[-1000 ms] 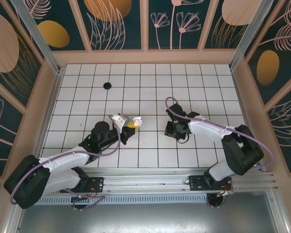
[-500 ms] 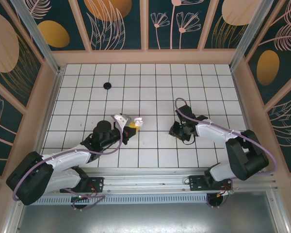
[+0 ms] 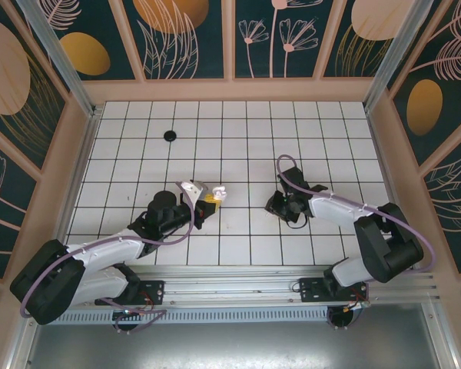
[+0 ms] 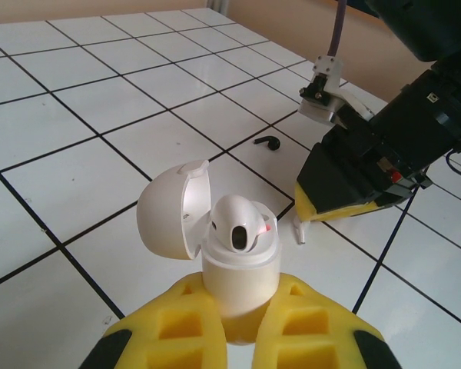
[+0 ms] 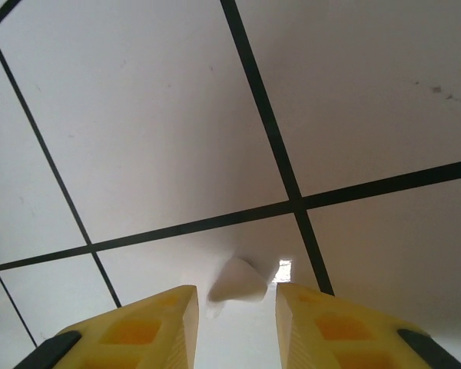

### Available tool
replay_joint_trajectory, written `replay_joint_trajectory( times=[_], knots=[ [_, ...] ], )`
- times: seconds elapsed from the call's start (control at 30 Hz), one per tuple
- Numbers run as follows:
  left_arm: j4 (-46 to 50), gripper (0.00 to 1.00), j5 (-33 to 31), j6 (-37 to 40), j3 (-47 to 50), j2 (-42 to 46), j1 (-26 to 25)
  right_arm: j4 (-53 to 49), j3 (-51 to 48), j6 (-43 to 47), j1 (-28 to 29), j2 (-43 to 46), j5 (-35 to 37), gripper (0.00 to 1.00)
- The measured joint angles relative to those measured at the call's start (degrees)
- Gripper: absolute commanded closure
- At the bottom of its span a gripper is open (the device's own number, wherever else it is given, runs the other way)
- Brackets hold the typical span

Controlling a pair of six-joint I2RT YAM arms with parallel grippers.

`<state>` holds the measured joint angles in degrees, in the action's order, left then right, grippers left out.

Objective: Insert the wireless bluetooth earbuds into the charging case

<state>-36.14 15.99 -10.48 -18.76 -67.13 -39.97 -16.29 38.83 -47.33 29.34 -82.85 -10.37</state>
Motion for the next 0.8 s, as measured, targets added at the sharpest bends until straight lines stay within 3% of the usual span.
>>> replay_joint_trajectory(
  times=[0.8],
  knots=[
    [0.42,1.00,-0.02,1.01,0.00,0.00,0.00,-1.77,3.43,0.09,0.87,-4.68,0.42,0.72]
  ],
)
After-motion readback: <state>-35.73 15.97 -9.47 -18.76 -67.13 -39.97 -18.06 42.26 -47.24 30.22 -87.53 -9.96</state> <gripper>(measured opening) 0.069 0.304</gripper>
